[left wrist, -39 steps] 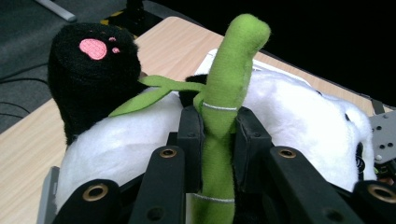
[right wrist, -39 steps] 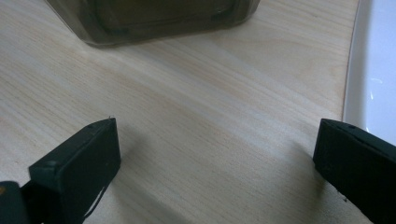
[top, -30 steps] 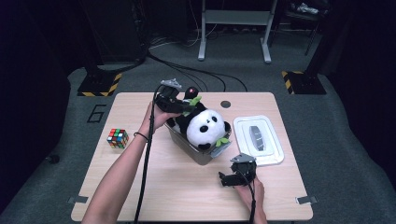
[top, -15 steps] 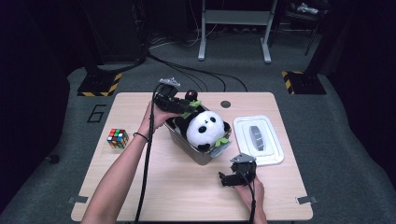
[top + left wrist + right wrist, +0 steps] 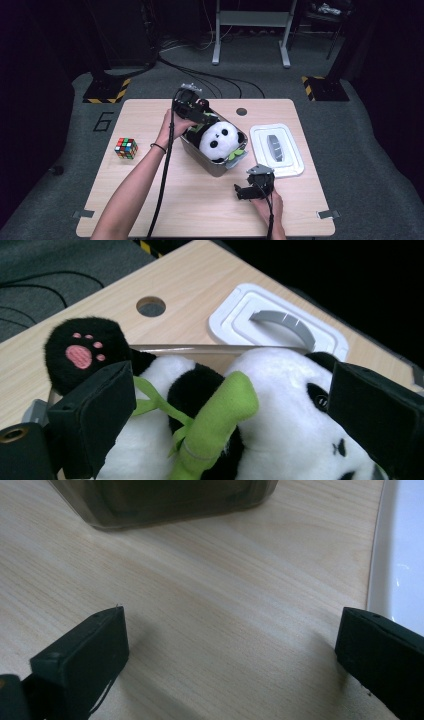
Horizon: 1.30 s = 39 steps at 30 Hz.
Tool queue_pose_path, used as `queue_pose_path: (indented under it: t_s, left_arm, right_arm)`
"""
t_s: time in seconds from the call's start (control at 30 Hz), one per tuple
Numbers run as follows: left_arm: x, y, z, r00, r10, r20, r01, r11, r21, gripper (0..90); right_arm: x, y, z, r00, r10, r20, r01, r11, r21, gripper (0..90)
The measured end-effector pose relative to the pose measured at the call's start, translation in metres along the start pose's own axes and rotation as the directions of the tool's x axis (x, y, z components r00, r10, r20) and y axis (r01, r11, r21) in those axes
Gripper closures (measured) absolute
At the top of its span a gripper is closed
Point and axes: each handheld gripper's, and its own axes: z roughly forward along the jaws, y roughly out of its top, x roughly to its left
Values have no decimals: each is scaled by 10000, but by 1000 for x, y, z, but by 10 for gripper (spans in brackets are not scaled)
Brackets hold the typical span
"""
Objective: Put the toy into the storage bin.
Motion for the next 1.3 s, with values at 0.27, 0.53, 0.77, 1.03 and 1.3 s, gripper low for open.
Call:
queue_pose_path:
  t_s: [0.27,0.53,0.77,1.03,1.3]
  left_arm:
    - [-9,-10,38,9980,503,-393,-435,9867,1564,97]
    - [-11,-14,45,9961,610,-637,-495,9844,1689,104]
    - [-1,-13,21,9977,46,-673,13,9962,873,106]
    - [2,-24,47,9978,160,-636,-21,9773,2118,180]
    - [-1,-25,64,9970,249,-730,-16,9530,3029,210]
  right_arm:
    - [0,0,0,10000,10,14,-10,10000,-11,0]
    - [0,0,-1,10000,-2,-50,3,10000,67,1]
    - [0,0,-1,10000,-29,-31,29,10000,56,1]
    - [0,0,-1,10000,-55,-45,55,10000,62,0]
    - [0,0,0,10000,-61,-15,61,10000,36,2]
